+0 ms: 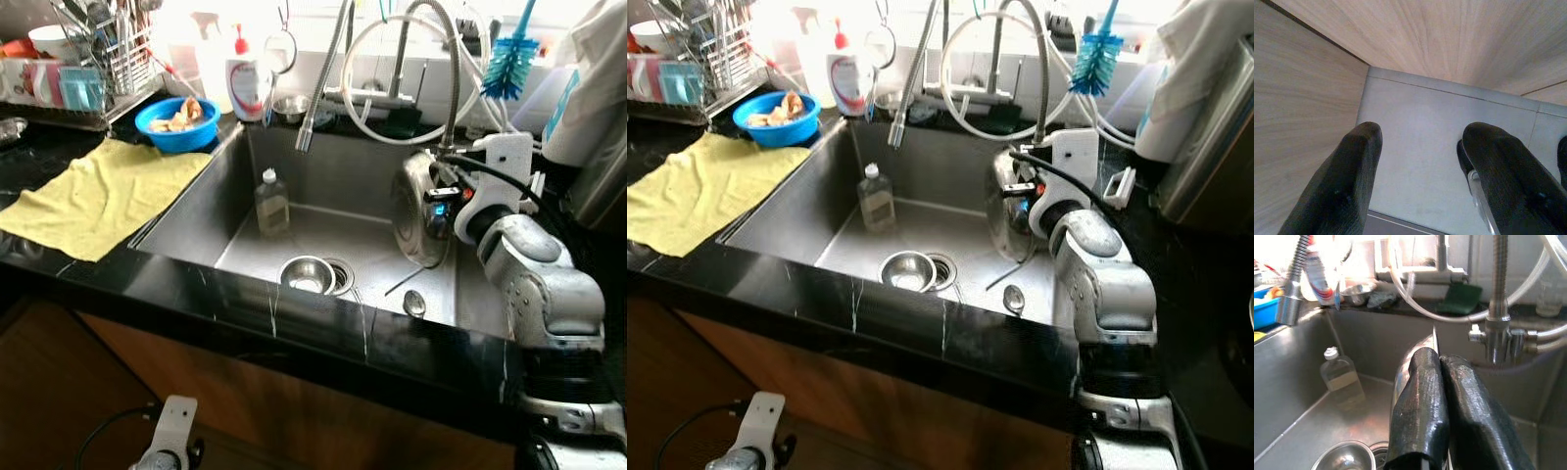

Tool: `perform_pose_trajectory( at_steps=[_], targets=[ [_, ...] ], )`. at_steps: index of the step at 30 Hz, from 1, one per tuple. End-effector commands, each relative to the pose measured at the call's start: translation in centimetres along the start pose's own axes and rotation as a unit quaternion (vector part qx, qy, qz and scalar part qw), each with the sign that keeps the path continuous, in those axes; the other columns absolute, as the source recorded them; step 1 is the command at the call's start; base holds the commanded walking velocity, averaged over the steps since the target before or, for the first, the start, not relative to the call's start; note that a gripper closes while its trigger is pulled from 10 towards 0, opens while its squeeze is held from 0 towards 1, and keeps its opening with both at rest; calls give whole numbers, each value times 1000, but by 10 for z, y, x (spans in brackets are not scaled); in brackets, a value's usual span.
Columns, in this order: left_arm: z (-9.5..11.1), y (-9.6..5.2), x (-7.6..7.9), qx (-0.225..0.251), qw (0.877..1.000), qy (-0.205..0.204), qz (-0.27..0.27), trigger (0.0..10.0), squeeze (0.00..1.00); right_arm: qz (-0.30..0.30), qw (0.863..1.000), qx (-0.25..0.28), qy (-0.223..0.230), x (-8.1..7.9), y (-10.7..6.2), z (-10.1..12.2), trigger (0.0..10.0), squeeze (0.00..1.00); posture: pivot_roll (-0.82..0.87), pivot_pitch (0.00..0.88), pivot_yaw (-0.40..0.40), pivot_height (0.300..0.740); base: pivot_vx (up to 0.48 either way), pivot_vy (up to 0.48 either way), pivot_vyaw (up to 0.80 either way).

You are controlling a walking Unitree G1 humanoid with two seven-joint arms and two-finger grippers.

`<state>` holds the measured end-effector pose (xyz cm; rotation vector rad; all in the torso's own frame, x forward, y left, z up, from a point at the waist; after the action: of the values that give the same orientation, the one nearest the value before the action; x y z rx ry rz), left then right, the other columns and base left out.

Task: Kitchen organization

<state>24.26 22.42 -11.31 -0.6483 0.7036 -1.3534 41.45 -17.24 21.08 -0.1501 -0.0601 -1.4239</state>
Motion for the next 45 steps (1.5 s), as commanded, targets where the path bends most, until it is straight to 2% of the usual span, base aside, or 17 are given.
perform_pose_trajectory(
  at_steps=[1,7,11,17,24,25,26,28,40,41,42,43,45],
  targets=[
    [-3,-1,-4,-6,1000,3,3,10000,0,-14,1000,24,5,7,8,13,10000,0,-195,0,44,740,0,0,0],
    [-4,-1,-2,-8,1000,6,0,10000,0,-13,999,31,2,8,19,14,10000,0,-185,0,41,740,0,0,0],
    [-5,-1,-1,-8,1000,6,-1,10000,0,4,999,30,11,3,26,12,10000,0,-181,0,40,740,0,0,0],
    [-5,-1,-1,-8,1000,7,-2,10000,0,12,1000,-4,17,1,35,-12,10000,0,-172,0,39,740,0,0,0],
    [-6,-1,-1,-9,1000,8,-4,10000,0,9,1000,-23,16,4,37,-29,10000,0,-166,0,34,740,0,0,0],
    [-6,-1,0,-9,1000,8,-4,10000,0,9,1000,-24,17,4,37,-30,10000,35,-166,0,34,740,0,0,0],
    [-7,-1,1,-10,1000,9,-6,10000,0,9,999,-26,18,4,37,-32,10000,965,-166,0,34,740,0,0,0],
    [-8,-1,2,-11,1000,9,-7,10000,0,8,999,-29,18,5,37,-35,10000,1000,-164,0,32,740,0,0,0],
    [-10,-2,1,-13,1000,13,-8,10000,0,15,999,-43,17,-2,36,-50,10000,1000,-160,0,32,740,0,0,0],
    [-11,-2,0,-13,1000,13,-8,10000,0,15,999,-39,13,-2,36,-49,10000,808,-158,0,33,740,0,0,0],
    [-11,-2,0,-13,1000,14,-8,10000,0,14,999,-33,5,-2,35,-47,10000,173,-156,0,32,740,0,0,0],
    [-11,-2,-1,-13,1000,15,-8,10000,0,10,1000,-19,-15,-2,34,-40,10000,0,-156,0,34,740,0,0,0],
    [-11,-2,-1,-13,1000,15,-8,10000,0,10,1000,-14,-22,-3,34,-38,10000,0,-156,0,34,740,0,0,0]
  ],
)
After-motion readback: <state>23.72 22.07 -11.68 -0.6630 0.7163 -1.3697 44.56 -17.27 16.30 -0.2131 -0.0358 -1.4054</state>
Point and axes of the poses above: a point about 5 cm out from each wrist's last joint towards the gripper, its own y axis pointing out of the wrist towards the gripper, its own z axis along the axis of the wrist's last joint, x = y × z, the point moved 6 cm from there along y, pointing out of the wrist towards the gripper, and after that the axes turned 11 degrees about -y, right-handed, at the moved point
